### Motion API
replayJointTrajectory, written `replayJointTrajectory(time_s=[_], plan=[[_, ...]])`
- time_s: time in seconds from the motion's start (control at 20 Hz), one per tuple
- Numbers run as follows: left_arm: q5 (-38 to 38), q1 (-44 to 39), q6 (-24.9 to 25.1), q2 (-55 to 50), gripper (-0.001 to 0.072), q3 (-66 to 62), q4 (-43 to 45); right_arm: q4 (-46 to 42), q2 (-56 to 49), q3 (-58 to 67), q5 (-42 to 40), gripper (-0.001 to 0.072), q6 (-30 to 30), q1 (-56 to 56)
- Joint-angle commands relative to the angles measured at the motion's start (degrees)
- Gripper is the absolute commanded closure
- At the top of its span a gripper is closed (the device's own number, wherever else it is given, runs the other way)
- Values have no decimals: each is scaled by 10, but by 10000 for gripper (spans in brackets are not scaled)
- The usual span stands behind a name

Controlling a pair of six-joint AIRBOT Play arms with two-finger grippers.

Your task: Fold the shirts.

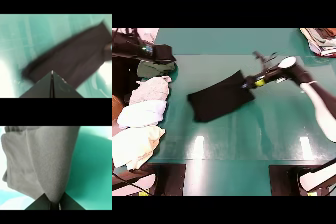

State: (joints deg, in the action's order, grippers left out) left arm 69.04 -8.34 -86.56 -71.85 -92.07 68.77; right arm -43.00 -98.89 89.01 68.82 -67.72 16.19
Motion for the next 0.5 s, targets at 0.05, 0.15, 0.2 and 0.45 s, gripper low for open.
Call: replayJointTrajectory(time_s=[0.05, 0.15, 0.2, 0.45], plan=[[-23, -62, 0, 0, 686, 0, 2, -140, 104, 2, 19, 697, -77, -177], [-32, -77, 0, 0, 686, 0, 2, -178, 151, -15, 10, 698, -97, -274], [-35, -82, 0, 0, 686, 0, 2, -190, 177, -35, -4, 698, -110, -330], [-42, -85, -1, 0, 686, 0, -2, -201, 274, -176, -64, 698, -154, -577]])
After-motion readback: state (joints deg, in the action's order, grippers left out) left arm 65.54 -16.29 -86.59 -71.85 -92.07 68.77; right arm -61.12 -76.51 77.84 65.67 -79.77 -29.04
